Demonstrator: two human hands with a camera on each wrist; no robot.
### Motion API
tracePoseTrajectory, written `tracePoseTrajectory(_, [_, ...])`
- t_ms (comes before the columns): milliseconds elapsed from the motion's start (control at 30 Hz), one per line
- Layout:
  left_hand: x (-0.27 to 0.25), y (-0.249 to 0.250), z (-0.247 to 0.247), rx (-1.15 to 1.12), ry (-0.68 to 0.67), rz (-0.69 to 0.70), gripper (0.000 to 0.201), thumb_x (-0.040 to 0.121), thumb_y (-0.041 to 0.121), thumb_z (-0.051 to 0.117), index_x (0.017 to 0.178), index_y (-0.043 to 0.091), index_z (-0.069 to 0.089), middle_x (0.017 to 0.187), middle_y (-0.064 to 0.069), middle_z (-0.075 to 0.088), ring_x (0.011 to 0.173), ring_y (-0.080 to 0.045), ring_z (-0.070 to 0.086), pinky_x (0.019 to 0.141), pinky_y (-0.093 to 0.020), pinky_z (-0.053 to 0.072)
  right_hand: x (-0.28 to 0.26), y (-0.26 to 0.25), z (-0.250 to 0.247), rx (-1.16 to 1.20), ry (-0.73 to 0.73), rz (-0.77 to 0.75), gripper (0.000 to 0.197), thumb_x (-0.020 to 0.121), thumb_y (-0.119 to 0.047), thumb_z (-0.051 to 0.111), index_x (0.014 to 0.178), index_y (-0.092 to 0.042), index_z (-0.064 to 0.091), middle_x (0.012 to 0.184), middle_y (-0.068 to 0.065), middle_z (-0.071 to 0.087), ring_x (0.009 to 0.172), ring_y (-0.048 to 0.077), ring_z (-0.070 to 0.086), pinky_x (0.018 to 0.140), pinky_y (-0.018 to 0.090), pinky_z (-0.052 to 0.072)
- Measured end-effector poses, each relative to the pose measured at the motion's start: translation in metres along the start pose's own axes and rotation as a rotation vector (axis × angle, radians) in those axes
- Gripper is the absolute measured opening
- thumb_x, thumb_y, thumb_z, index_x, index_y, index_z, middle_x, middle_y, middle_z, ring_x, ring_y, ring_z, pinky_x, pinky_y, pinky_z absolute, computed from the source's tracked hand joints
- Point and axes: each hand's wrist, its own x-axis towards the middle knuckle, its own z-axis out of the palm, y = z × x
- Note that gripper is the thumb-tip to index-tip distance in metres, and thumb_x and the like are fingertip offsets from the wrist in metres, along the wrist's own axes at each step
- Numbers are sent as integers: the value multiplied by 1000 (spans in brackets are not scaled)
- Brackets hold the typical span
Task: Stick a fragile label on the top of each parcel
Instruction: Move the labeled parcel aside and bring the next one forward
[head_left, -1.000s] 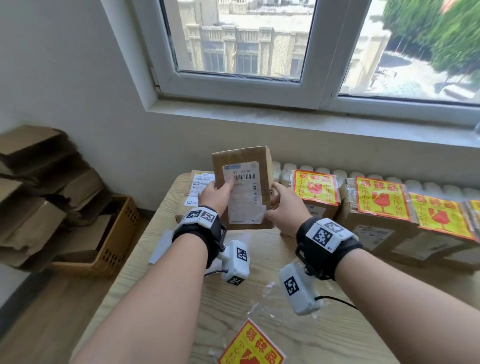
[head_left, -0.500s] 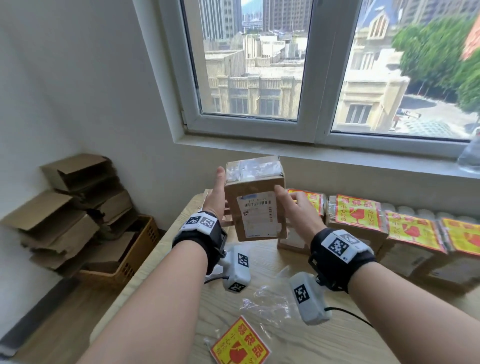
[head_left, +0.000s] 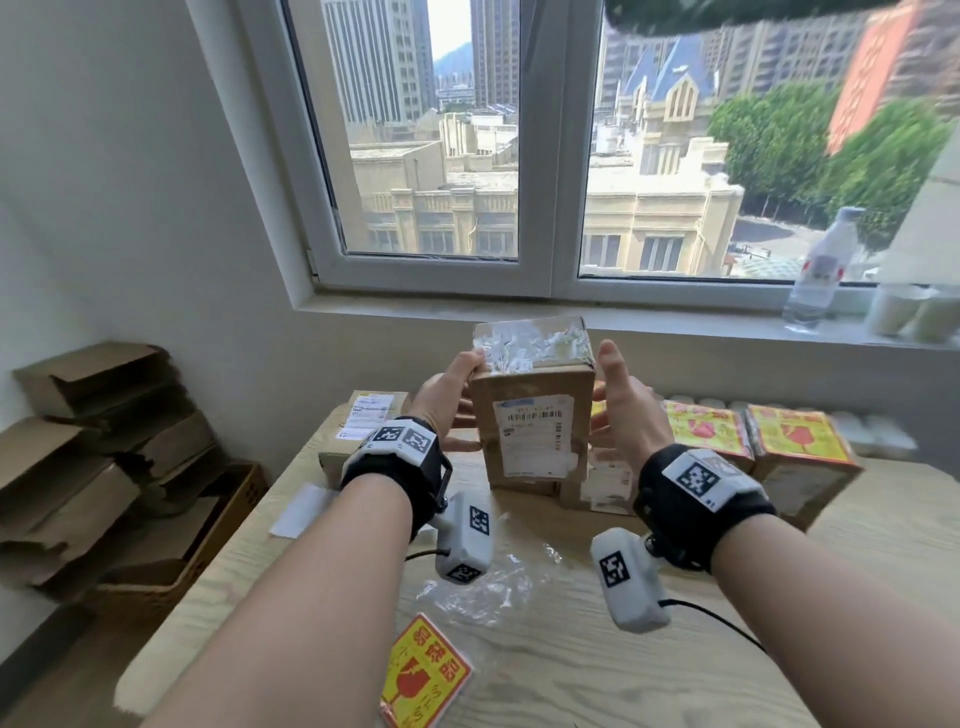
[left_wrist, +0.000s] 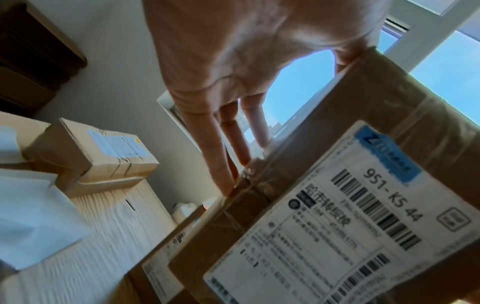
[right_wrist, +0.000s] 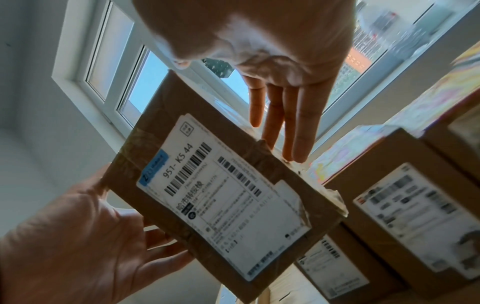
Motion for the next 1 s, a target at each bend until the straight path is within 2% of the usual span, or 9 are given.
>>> tracePoseTrajectory(167, [-2,-10,46,10,-93,-23,46,83,56,54,96,12,59,93,-12,65,86,-25,65,79,-44,58,-12,23,-41,-27,122,58,109,52,-101,14,104,-15,59,94,12,65,88,31,64,82,51,53])
tracePoseTrajectory(267, [0,-21,70,30,-144,-51,37,86,49,54,86,12,57,83,-9,62,76,-23,62,74,-38,57,-17,42,-59,-68,162,118,112,51,-101,14,109,-18,60,98,10,66,88,30,63,70,40,53])
tracePoseTrajectory(400, [9,-44,96,77,-202,-123,33,85,42,56,82,9,58,76,-10,64,73,-24,63,89,-41,52,-20,72,-79,-131,187,197,93,76,-87,18,108,-12,63,91,8,64,77,22,60,56,26,35])
tracePoseTrajectory(500, [14,-65,110,123,-245,-192,32,85,38,58,83,5,60,78,-12,68,73,-25,66,86,-37,54,-18,101,-87,-182,169,266,82,80,-81,25,98,-11,64,84,5,65,74,21,61,58,27,37])
tracePoseTrajectory(567, [17,-79,118,143,-272,-231,31,86,35,59,86,5,61,83,-12,68,77,-26,67,88,-38,54,-17,122,-88,-126,146,338,72,81,-76,36,98,-12,63,87,7,67,78,24,64,63,31,50])
tracePoseTrajectory(633, [19,-91,125,143,-292,-261,28,89,32,59,91,4,60,87,-12,67,78,-24,66,79,-34,56,-17,142,-87,-33,137,408,63,78,-70,44,99,-13,60,91,10,68,84,27,67,70,39,59])
tracePoseTrajectory(700, [22,-101,132,144,-305,-282,28,91,29,59,101,3,60,90,-11,67,77,-22,66,71,-29,56,-17,158,-88,-7,139,447,59,77,-67,46,98,-13,60,94,11,69,86,27,68,70,39,60])
tracePoseTrajectory(833, [27,-116,146,191,-326,-303,39,92,28,61,118,-2,60,106,-15,69,85,-22,67,71,-29,58,-15,178,-91,-16,153,508,60,73,-66,44,98,-13,60,96,13,68,86,28,67,69,37,60])
tracePoseTrajectory(1000, [29,-129,157,246,-347,-285,27,93,28,60,100,2,64,114,-18,68,89,-22,67,74,-28,59,-16,194,-94,-43,139,574,60,74,-63,40,98,-11,59,98,14,67,89,31,66,75,40,60])
